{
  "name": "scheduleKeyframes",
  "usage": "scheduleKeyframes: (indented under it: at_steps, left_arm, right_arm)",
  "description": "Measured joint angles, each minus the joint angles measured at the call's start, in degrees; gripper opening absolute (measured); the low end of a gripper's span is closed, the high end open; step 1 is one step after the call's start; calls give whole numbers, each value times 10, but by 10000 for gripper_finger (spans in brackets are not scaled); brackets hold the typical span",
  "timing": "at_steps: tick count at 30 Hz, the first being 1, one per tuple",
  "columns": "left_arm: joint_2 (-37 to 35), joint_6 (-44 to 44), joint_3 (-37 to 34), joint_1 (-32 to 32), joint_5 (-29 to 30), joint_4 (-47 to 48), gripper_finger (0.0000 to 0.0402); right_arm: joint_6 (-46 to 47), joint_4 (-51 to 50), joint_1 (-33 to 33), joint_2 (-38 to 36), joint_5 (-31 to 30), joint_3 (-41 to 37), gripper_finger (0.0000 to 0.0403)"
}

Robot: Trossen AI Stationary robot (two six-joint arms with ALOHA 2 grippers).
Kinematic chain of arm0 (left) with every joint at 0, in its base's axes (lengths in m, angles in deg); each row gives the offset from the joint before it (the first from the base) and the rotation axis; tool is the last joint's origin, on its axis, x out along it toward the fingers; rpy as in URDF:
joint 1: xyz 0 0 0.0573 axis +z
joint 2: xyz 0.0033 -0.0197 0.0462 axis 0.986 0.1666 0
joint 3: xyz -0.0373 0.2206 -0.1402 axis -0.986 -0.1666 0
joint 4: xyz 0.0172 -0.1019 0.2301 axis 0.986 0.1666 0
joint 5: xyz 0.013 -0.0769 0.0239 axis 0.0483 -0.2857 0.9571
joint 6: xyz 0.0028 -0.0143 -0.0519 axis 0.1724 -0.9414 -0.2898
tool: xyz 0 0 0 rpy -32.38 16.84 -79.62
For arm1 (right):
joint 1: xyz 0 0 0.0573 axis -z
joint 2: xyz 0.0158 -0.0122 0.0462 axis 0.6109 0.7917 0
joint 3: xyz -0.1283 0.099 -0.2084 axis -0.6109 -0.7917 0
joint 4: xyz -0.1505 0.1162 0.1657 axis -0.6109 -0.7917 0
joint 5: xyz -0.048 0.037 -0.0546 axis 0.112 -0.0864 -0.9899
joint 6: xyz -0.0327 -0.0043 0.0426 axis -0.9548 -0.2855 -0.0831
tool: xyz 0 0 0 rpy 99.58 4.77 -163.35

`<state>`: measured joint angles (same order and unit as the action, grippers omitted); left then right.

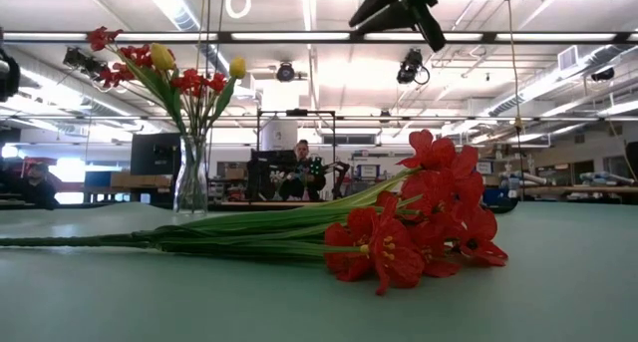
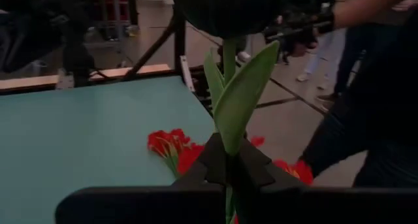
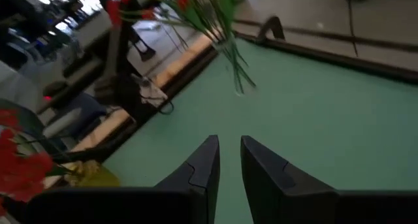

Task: Sort flowers into vase by color
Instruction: Put the black flower into the yellow vase

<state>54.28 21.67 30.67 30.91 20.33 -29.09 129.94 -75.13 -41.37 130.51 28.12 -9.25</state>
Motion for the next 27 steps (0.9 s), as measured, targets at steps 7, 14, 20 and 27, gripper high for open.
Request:
scheduleKeyframes:
  at_steps: [7,14,20,27]
  left_arm:
    - [-34,17,-40,-23,-12,-23,6]
    - [-36,36,-42,-29,-56,-28,6]
    - [-36,61,-42,-29,-87,-28,6]
    - [-36,93,-42,-29,-114,-28,7]
  right_arm:
    - [37,-24,-3,0,0,0,73]
    - [51,-27,-2,0,4,0,73]
    - [59,-31,-1,0,5,0,73]
    - [75,-34,-1,0,5,0,73]
